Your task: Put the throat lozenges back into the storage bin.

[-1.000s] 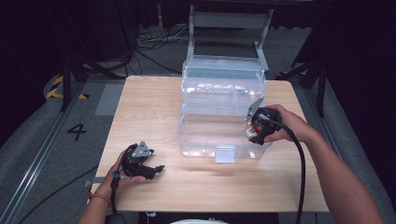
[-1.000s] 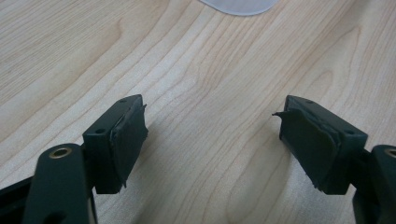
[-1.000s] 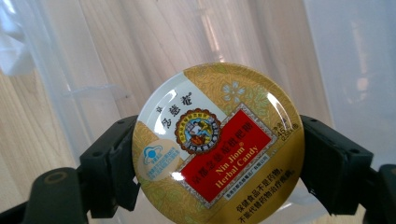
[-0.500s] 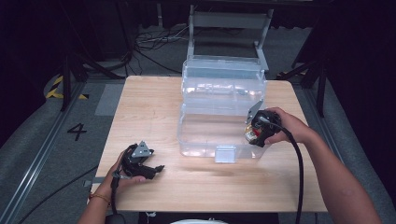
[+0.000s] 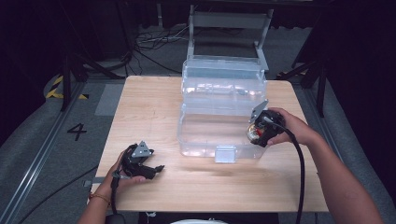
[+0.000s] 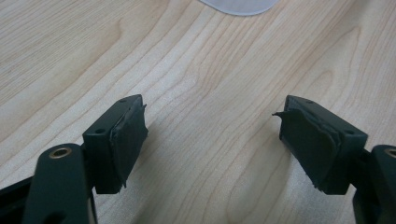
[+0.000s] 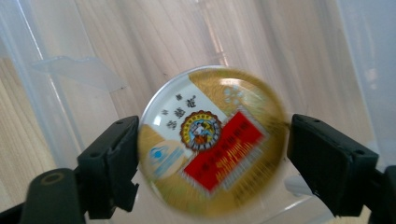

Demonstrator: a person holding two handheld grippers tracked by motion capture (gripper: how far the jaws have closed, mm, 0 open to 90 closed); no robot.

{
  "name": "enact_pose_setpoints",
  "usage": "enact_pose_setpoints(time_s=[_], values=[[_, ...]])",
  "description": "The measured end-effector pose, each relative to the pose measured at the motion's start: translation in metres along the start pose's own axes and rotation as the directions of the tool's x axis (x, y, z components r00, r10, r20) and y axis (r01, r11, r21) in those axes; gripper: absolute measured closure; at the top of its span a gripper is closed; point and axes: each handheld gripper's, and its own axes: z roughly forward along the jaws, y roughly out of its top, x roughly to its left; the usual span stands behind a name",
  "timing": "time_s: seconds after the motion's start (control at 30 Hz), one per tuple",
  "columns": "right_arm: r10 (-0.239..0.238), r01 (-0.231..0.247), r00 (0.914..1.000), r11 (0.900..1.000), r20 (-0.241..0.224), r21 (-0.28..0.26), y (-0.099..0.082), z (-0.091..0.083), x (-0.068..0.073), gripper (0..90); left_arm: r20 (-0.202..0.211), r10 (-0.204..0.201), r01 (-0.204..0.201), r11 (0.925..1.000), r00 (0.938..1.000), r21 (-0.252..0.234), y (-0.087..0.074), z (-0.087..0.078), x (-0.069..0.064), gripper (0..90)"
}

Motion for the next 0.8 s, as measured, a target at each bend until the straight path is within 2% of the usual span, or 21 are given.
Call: enact_pose_setpoints(time_s=[0.07,0.13,0.23,0.47,0.53,0.57,0.7,0.8], values=[[0.006,-0.006,0.9997,0.9999,0.022,-0.009,-0.001,-0.003,0.000,19.3,-0.001,0.000,0.000,1.0000,1.0000,0.001,0.000,0.000,0.000,23.2],[0.014,-0.014,0.9998,0.9999,0.015,-0.011,-0.001,-0.004,0.000,20.5,-0.001,0.000,0.000,1.0000,1.0000,0.001,0.000,0.000,0.000,23.2],[-0.001,0.001,0.9999,1.0000,0.014,-0.002,-0.002,-0.004,0.002,21.9,-0.001,0.000,0.000,1.0000,1.0000,0.001,0.000,0.000,0.000,23.1],[0.002,-0.002,0.9997,0.9997,0.023,-0.026,-0.004,-0.008,0.002,22.2,-0.001,0.000,0.000,1.0000,1.0000,0.001,0.000,0.000,0.000,23.1],[0.016,-0.014,0.9993,0.9986,0.033,-0.051,-0.005,-0.011,0.002,25.1,-0.001,0.000,0.000,1.0000,1.0000,0.001,0.000,0.000,0.000,23.1],[0.034,-0.031,0.9989,0.9962,0.033,-0.082,-0.006,-0.014,0.002,26.2,-0.008,-0.006,0.006,1.0000,1.0000,0.003,0.000,0.000,-0.001,22.9],[0.048,-0.045,0.9986,0.9897,0.021,-0.136,-0.011,-0.022,0.002,24.7,-0.012,-0.009,0.009,0.9999,0.9999,0.007,0.001,0.000,-0.001,22.3],[0.069,-0.065,0.9974,0.9786,0.016,-0.195,-0.015,-0.028,0.001,24.7,-0.016,-0.015,0.015,0.9998,0.9998,0.015,0.002,0.000,-0.001,22.5]])
